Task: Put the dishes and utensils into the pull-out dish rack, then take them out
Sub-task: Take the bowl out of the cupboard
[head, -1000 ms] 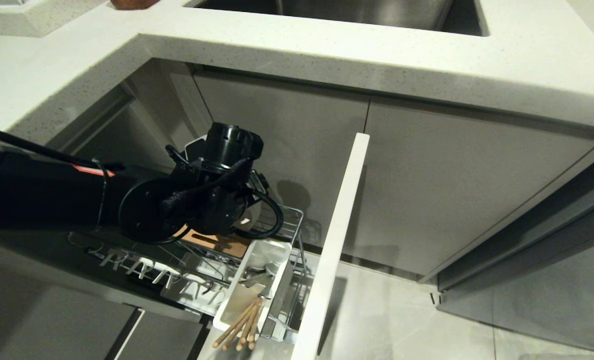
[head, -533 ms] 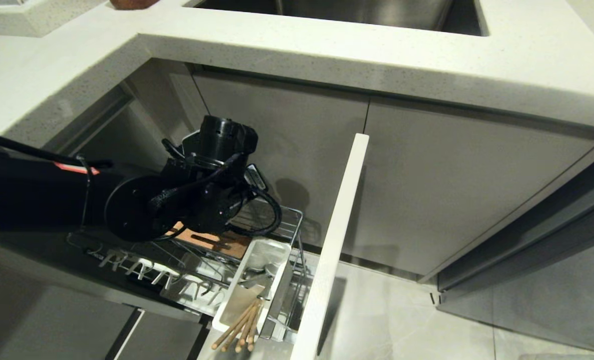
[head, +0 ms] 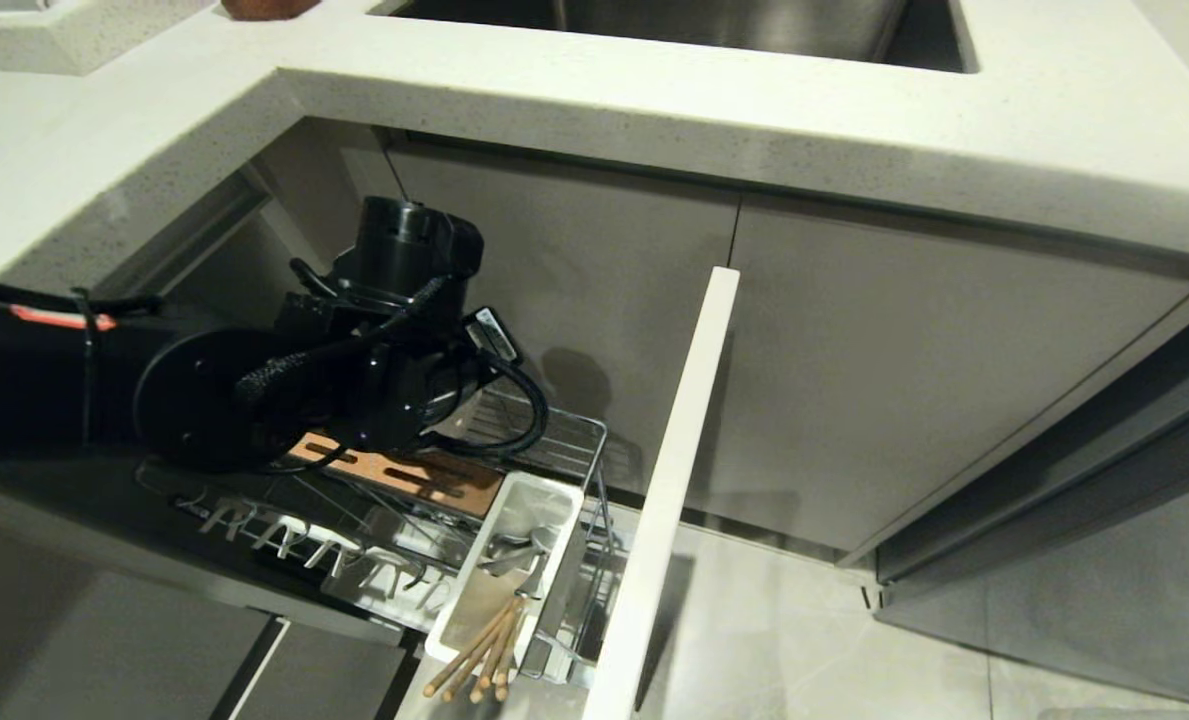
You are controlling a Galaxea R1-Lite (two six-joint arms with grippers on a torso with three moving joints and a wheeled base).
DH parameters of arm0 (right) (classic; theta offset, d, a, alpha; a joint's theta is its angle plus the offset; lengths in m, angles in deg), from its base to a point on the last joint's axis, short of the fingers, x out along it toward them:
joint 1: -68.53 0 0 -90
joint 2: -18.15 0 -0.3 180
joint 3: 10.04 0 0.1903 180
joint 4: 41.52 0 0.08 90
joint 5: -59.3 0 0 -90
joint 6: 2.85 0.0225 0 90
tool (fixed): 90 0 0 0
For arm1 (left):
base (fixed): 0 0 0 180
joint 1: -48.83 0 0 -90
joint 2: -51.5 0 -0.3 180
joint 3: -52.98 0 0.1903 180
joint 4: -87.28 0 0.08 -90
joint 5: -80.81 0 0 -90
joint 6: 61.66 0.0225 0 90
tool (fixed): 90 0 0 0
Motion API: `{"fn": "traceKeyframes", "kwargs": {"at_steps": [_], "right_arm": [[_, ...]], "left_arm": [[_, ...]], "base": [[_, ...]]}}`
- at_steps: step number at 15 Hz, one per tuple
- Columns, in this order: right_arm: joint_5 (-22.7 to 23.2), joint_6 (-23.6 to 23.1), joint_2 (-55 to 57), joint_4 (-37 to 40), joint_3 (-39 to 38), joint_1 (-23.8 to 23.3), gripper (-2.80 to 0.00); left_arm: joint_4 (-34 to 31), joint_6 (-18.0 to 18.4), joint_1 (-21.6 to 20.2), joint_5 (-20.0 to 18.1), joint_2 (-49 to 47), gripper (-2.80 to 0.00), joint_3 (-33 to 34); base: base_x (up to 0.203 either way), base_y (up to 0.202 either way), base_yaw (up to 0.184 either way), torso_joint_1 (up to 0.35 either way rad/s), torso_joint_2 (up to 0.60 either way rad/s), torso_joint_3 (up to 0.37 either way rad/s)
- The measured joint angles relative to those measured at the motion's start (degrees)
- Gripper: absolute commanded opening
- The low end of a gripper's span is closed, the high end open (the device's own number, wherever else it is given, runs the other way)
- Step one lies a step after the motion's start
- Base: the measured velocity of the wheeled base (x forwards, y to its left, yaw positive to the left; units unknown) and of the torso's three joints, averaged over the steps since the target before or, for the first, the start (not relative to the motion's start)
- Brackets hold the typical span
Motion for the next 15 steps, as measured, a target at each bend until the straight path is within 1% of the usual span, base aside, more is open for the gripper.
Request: {"fn": "traceKeyframes", "kwargs": {"at_steps": [3, 6, 8, 10, 12, 15], "right_arm": [[0.0, -0.01, 0.0, 0.0, 0.0, -0.02, -2.8], [0.0, 0.0, 0.0, 0.0, 0.0, 0.02, -2.8], [0.0, -0.02, 0.0, 0.0, 0.0, 0.02, -2.8], [0.0, 0.0, 0.0, 0.0, 0.0, 0.0, -2.8], [0.0, 0.0, 0.0, 0.0, 0.0, 0.0, -2.8], [0.0, 0.0, 0.0, 0.0, 0.0, 0.0, -2.8]], "left_arm": [[-0.09, 0.39, 1.43, 0.85, 2.46, -2.8, -0.08], [0.04, 3.23, 4.49, 2.7, 6.27, -2.8, -0.27], [0.22, 7.09, 7.26, 5.15, 9.17, -2.8, -1.07], [0.28, 11.99, 9.62, 8.18, 11.99, -2.8, -3.2], [0.3, 16.49, 10.62, 9.33, 14.03, -2.8, -6.65], [0.28, 22.15, 10.85, 10.44, 15.81, -2.8, -13.64]], "base": [[0.0, 0.0, 0.0, 0.0, 0.0, 0.0], [0.0, 0.0, 0.0, 0.0, 0.0, 0.0], [0.0, 0.0, 0.0, 0.0, 0.0, 0.0], [0.0, 0.0, 0.0, 0.0, 0.0, 0.0], [0.0, 0.0, 0.0, 0.0, 0.0, 0.0], [0.0, 0.0, 0.0, 0.0, 0.0, 0.0]]}}
